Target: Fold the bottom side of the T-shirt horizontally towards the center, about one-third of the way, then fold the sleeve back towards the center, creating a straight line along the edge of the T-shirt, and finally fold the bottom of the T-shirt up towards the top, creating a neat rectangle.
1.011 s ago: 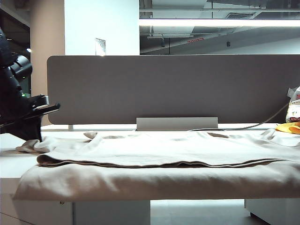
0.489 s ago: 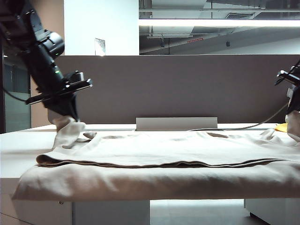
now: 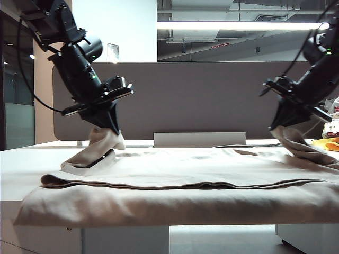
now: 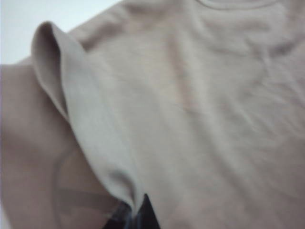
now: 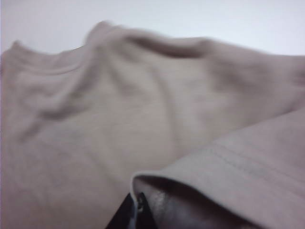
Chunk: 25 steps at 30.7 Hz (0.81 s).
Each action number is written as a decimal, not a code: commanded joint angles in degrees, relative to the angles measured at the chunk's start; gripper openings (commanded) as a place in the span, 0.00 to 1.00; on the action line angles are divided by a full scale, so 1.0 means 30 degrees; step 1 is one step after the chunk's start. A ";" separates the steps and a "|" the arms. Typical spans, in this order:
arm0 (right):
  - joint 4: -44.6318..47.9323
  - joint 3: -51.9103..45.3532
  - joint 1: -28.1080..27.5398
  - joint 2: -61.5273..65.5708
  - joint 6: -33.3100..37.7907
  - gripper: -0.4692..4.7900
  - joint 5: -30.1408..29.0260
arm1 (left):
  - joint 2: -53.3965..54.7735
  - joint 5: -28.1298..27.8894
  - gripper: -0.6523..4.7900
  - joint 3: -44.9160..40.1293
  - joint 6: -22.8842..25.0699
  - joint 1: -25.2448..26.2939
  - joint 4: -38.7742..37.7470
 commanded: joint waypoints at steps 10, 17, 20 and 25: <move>-0.1137 0.0066 0.0634 -0.0080 -0.0051 0.13 0.0357 | 0.0430 0.2433 0.25 0.0051 -0.0087 -0.0561 0.0357; -0.1173 0.0066 0.0765 -0.0080 -0.0036 0.97 -0.0656 | 0.1137 0.4014 0.92 0.0051 -0.0729 -0.0561 0.0379; -0.1093 0.0066 0.0801 -0.0087 -0.0044 1.00 -0.1683 | 0.1144 0.4007 1.00 0.0058 -0.0714 -0.0561 0.0488; -0.1115 0.0066 0.0794 -0.0160 -0.0051 1.00 -0.2193 | 0.1115 0.4007 1.00 0.0845 -0.0714 -0.0554 0.0699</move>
